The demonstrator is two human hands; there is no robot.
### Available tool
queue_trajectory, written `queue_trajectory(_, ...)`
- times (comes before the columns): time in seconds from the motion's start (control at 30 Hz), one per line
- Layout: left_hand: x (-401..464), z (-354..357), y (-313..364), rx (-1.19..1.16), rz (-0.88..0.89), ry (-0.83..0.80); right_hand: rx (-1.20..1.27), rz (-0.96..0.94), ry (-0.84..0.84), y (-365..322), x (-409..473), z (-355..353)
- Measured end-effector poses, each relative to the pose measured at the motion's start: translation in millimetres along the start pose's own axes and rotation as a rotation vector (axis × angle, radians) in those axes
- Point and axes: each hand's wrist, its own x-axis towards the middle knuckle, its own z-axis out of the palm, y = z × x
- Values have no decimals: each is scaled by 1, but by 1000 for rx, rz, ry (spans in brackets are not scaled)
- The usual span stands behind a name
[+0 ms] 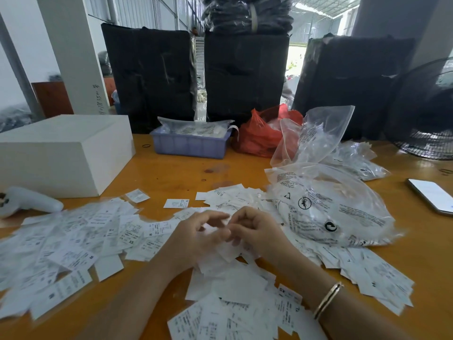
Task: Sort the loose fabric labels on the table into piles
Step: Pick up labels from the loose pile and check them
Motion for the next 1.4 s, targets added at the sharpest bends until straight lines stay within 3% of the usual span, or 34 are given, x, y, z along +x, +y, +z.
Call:
queue_trajectory(0.13, 2, 4, -4, 57, 26, 134, -154, 34, 83, 5, 7, -2)
queue_trajectory(0.2, 3, 2, -7, 24, -22, 185, -411, 60, 130, 6, 9, -11)
queue_trajectory(0.3, 5, 0, -7, -60, -93, 240, -832, 143, -12, 7, 7, -22)
queue_trajectory(0.4, 6, 1, -6, -142, -135, 253, -952, 218, -83, 4, 8, -23)
queue_trajectory(0.6, 4, 1, -2, -340, -198, 233, -714, 307, -111, 1, 16, -23)
queue_trajectory(0.83, 4, -1, -3, -433, -225, 225, -335, 389, 39, -3, 26, -27)
queue_trajectory(1.03, 5, -3, -3, -517, -269, 277, -131, 116, 320, 8, 20, -13)
queue_trajectory(1.17, 5, -4, -4, -516, -265, 280, -235, -73, 312, 8, 16, 1)
queue_trajectory(1.3, 5, -3, -3, -495, -269, 280, 144, -98, 350, 7, 15, 6)
queue_trajectory(1.4, 6, -2, -5, -508, -285, 307, 249, -82, 347, 9, 12, 10)
